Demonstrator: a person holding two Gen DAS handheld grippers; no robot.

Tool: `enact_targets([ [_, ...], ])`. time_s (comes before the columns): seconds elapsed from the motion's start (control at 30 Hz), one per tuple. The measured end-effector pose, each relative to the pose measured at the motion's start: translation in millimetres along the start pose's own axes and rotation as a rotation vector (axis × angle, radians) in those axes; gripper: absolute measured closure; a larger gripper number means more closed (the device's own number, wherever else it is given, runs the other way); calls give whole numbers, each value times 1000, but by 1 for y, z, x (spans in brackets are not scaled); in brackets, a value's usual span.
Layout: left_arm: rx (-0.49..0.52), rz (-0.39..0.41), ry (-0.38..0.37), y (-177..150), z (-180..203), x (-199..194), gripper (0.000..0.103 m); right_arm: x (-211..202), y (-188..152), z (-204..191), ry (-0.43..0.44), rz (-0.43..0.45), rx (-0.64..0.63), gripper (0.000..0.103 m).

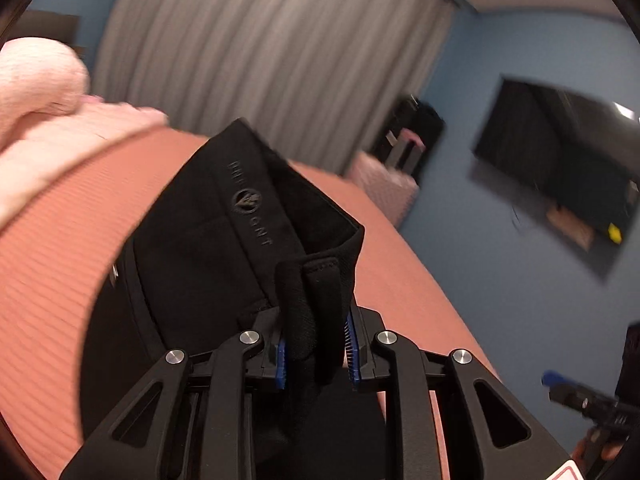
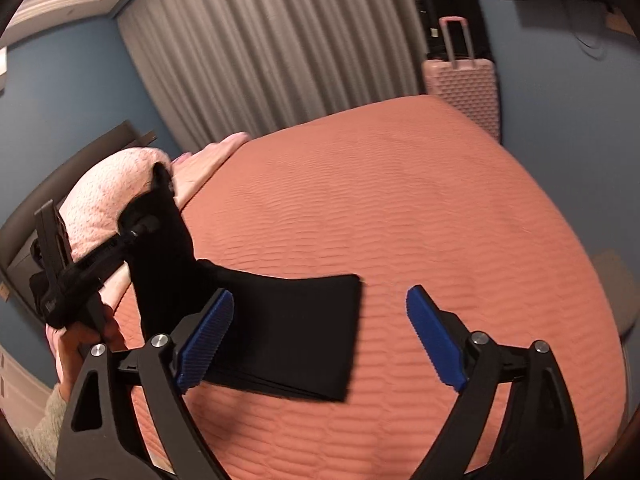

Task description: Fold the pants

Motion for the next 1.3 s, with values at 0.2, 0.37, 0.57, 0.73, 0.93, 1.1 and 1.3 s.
enact_targets([
  [0.2, 28, -423, -40, -159, 90, 112, 85, 8, -45, 74, -12, -64, 133, 15],
  [0.37, 111, -332, 22, -153, 106, 85, 80, 25, -65, 92, 14, -101, 200, 15],
  [0.57, -127, -268, -145, -120, 54, 28, 50, 72, -69, 54, 148, -198, 190, 15],
  [0.73, -87, -245, -17, -74, -8, 0, 32, 118, -82, 18, 289, -334, 182, 15],
  [0.93, -64, -255, 276, -31, -117, 23, 32, 177, -56, 5, 197, -347, 98, 15],
  [1.1, 22, -416, 362, -27, -152, 99, 32, 223, -45, 10, 33, -359, 41, 19],
  [1.3, -186, -570, 273, -51, -197, 175, 38, 241, -47, 0, 37, -367, 14, 49],
])
Point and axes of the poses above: each gripper's, at about its wrist camera, not at the fingertips, and x roughly the way its jaws point, z to its right, y to its top, the point moved 7 cm from there along x, roughly the way its jaws point, and after that the axes turned 6 degrees about x, right-handed, at the moved point
